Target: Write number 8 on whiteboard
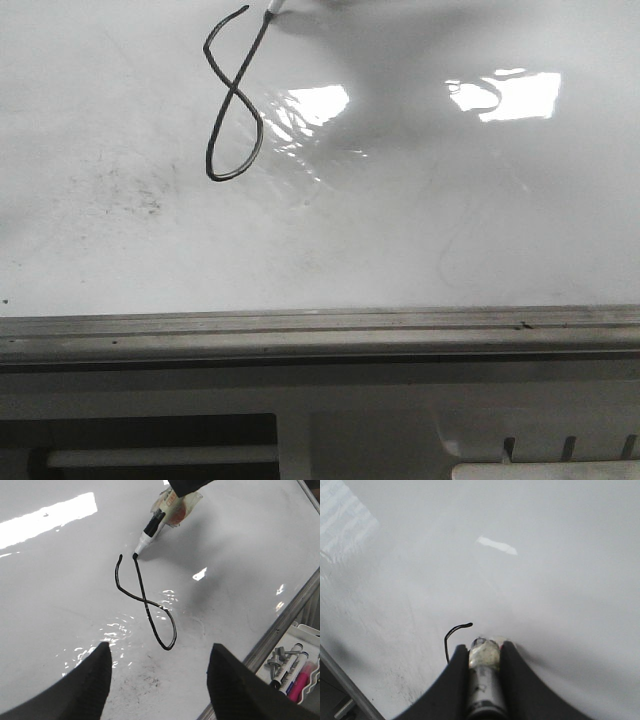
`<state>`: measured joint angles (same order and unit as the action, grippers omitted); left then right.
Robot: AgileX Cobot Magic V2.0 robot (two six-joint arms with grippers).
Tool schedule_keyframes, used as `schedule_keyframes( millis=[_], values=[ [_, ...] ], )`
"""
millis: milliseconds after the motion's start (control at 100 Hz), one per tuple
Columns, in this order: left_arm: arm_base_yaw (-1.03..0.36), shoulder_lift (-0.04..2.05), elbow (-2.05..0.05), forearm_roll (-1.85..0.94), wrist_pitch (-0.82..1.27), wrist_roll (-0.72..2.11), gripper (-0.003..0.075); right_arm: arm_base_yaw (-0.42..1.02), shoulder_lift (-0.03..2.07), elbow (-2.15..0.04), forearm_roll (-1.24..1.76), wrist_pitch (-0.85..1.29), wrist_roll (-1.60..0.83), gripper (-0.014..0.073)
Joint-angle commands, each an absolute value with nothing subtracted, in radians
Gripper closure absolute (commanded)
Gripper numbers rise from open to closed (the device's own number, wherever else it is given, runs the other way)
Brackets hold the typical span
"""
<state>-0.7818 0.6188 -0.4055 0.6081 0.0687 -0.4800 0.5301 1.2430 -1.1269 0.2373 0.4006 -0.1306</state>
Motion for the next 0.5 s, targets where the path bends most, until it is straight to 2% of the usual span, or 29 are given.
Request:
schedule_keyframes(
  millis=[0, 250, 490],
  values=[
    [-0.789, 0.62, -0.438, 0.599, 0.009, -0.491, 0.0335, 0.526, 1.242, -1.15, 0.154, 0.301, -0.147, 0.0652],
    [-0.789, 0.622, -0.438, 0.602, 0.009, -0.491, 0.0335, 0.585, 1.245, -1.15, 0.149, 0.244, -0.147, 0.0652],
    [-0.796, 0.622, -0.438, 0.607, -0.024, -0.491, 0.0335, 0.636, 1.182, -1.15, 0.151, 0.329, -0.163, 0.0657]
  ],
)
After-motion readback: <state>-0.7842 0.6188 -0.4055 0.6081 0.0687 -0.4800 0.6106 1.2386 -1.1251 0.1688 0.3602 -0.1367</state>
